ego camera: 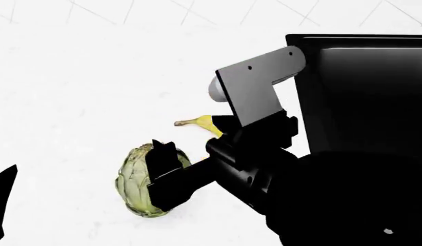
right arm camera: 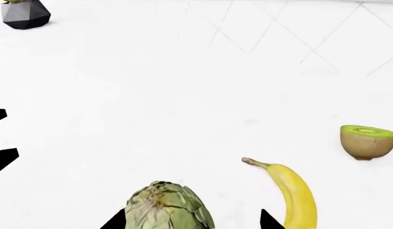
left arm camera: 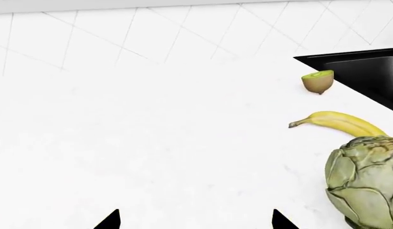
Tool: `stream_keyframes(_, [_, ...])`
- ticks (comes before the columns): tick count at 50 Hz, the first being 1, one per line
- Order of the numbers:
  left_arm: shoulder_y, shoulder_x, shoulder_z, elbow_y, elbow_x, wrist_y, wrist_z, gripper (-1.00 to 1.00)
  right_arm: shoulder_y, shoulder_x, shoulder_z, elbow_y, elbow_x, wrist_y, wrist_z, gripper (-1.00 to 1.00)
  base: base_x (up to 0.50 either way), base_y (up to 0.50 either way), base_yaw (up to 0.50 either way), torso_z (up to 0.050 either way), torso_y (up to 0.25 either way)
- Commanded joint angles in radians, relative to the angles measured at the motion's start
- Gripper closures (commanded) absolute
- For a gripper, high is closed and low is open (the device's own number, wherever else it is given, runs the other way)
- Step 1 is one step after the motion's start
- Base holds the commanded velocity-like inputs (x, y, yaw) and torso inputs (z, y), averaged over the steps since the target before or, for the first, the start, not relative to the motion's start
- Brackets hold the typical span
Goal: There is a mixed pile of frozen fruits and vegetables on the counter. Locate all the frozen vegetables and place the items in a bowl on the counter. Take all the frozen fruits and defrost them in a running sink.
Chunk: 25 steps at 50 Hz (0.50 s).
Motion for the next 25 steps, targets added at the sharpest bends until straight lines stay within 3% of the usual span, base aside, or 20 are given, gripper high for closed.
stream_keyframes(1, [0.003,0.011,-0.010,-0.008,0.018,0.035,0.003,-1.00,0.016,-0.091,-0.056,0.109,-0.054,0.015,-0.085,-1.00,0.00,0.00,0.00,0.000,0.000])
stream_keyframes(25, [0.028,0.005,-0.005,-0.019,0.036,0.065,0.023,-1.00,-0.057,-0.163,-0.141,0.286,-0.126,-0.010,-0.242,-1.00,0.00,0.00,0.00,0.000,0.000])
